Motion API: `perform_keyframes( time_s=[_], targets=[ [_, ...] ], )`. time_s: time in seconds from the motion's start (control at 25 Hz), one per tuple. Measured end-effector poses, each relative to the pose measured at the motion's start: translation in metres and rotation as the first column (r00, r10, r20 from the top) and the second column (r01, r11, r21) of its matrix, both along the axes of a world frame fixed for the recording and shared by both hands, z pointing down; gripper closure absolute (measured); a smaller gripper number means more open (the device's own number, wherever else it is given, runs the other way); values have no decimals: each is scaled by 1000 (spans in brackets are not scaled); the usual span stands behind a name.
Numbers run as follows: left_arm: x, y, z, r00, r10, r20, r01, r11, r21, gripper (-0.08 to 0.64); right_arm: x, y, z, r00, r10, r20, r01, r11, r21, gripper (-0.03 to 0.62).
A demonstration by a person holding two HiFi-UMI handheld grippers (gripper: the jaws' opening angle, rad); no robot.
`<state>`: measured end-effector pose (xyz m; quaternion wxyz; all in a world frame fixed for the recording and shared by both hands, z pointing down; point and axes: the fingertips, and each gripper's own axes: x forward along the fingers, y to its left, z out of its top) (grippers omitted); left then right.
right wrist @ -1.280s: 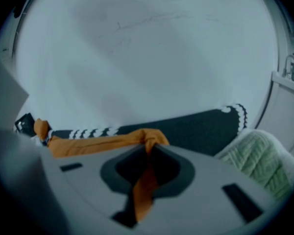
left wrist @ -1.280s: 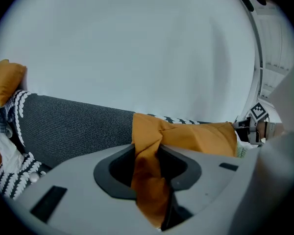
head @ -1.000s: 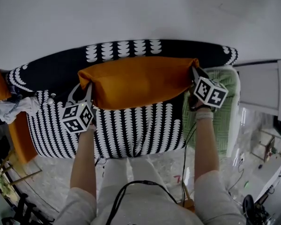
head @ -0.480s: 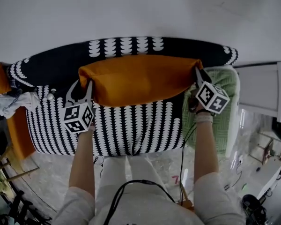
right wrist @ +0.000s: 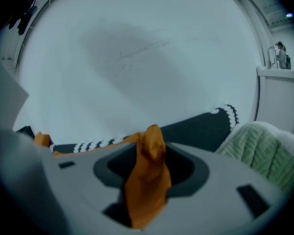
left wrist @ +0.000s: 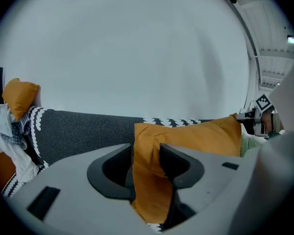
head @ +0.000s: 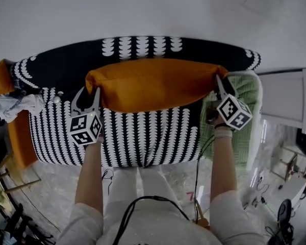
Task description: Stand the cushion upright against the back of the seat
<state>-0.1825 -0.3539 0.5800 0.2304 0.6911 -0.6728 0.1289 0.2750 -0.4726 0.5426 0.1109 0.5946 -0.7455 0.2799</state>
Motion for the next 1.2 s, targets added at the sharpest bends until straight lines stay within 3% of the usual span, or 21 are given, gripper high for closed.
perform_keyframes(
  time_s=[0.36,0.56,0.6,0.68,0.76,1.0,1.2],
  targets=[
    [1,24,-1,1000,-9,11,9,1000,-1,374,-1,28,-3,1000,-24,20,24,1000,11,396],
    [8,34,12,994,-3,-111,-2,999,-43,379,-3,36,10,998,-39,53,41,998,-42,396],
    [10,35,12,992,4,-124,-10,999,-46,412,-3,36,10,998,-47,40,49,998,-49,400],
    [15,35,6,992,13,-124,-19,999,-45,458,1,38,8,998,-60,-26,59,997,-54,497],
    [20,38,0,991,7,-135,-12,999,-38,491,7,43,5,996,-62,-69,59,997,-53,550],
    [22,51,-19,974,-33,-224,31,999,-17,509,13,66,-16,998,-63,-27,62,998,-33,568],
    [19,37,-21,970,-46,-240,36,998,-45,509,12,63,-21,999,-42,8,42,998,-53,568]
  ],
)
